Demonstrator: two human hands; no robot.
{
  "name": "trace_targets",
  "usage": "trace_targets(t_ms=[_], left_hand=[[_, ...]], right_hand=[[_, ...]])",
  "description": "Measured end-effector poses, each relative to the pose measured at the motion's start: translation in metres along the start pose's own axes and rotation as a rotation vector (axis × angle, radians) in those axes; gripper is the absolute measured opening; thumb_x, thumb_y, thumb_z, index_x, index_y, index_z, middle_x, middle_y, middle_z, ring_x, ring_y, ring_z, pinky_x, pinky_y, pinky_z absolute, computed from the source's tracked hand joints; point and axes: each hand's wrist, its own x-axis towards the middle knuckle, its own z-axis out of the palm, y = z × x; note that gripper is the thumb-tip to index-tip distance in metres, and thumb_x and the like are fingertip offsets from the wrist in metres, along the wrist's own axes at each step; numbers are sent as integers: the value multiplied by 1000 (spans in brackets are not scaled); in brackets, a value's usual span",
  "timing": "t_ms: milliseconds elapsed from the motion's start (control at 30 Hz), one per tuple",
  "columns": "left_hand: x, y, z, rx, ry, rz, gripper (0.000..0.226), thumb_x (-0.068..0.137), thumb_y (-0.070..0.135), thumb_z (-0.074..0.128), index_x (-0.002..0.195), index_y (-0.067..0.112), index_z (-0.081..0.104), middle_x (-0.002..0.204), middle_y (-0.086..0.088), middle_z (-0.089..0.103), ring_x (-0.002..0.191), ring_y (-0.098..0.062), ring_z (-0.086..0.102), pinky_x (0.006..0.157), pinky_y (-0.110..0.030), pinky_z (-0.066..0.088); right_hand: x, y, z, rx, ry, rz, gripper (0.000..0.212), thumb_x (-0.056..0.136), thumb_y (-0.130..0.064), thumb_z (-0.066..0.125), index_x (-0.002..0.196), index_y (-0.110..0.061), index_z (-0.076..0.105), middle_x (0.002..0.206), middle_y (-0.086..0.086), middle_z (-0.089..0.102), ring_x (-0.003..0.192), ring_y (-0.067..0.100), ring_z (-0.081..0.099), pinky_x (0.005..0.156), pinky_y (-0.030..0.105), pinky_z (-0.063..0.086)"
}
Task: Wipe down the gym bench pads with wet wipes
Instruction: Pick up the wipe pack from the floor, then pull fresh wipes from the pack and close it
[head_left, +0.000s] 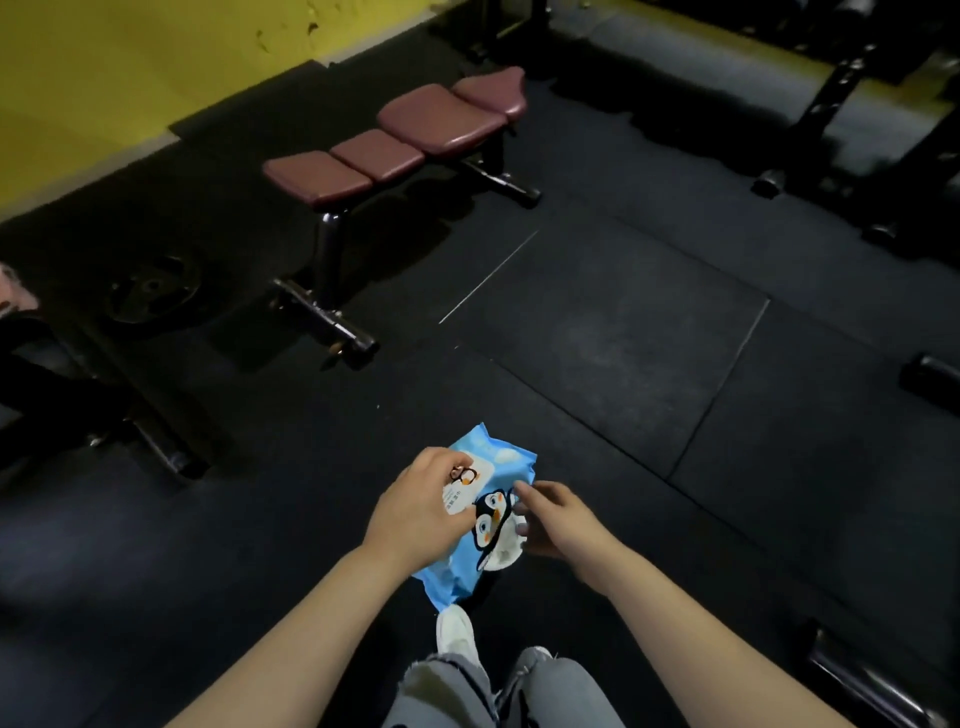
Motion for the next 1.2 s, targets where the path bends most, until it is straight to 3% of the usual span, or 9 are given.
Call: trace_targets(t_ms=[133,233,267,367,433,600,767,1033,1200], left_hand=[[20,45,8,-2,-81,137,45,76,34,69,118,41,52,121,26,47,103,1,54,80,-25,47],[34,82,22,11,-160,228,44,77,34,68,117,43,52,120,27,48,104,1,55,81,-26,50],[37,96,28,22,-179,267,43,78,35,68,117,43,51,120,27,48,103,0,56,80,-26,51],[42,141,49,37,-211,399,39,79,36,67,114,42,52,117,27,48,102,0,56,77,-25,52],[44,174,65,33,-222,459,35,80,37,67,112,41,53,115,27,49,100,1,56,76,-23,51],[51,260,106,17,-251,529,28,84,39,64,110,42,54,114,27,53,100,2,56,78,-23,49],[67,351,139,-188,-308,459,14,93,33,58,103,43,59,109,26,60,95,2,60,82,-29,53],[71,444,193,-479,-431,230,26,93,8,53,100,27,70,93,1,74,86,-18,71,73,-34,56],[66,471,229,-559,-441,163,25,95,8,52,102,24,70,92,1,75,78,-13,70,66,-27,56]], right_hand=[[-8,3,-20,283,-4,30,74,63,-73,72,116,-22,63,110,1,70,99,23,68,84,44,57],[-22,6,-48,428,13,-9,60,76,-69,65,114,-23,67,108,5,73,101,27,70,92,51,54],[-25,7,-61,485,49,-21,62,76,-69,65,116,-21,66,108,6,73,97,26,71,89,51,55],[-32,13,-101,659,210,-17,93,57,-73,78,128,-18,55,115,9,70,97,28,71,78,49,58],[-40,16,-132,740,278,-42,99,54,-70,81,131,-16,52,117,10,69,98,30,71,74,46,58],[-77,21,-208,765,333,-151,47,82,-48,67,115,-16,69,104,9,74,95,28,72,73,39,57],[-110,24,-294,746,450,-268,37,80,-46,68,107,-21,72,102,6,75,95,27,72,92,51,54],[-148,48,-417,763,604,-266,37,88,-48,64,109,-18,67,101,6,75,95,25,71,91,47,55],[-159,70,-451,703,594,-185,45,86,-58,60,113,-22,66,101,-2,75,98,18,69,92,40,53]])
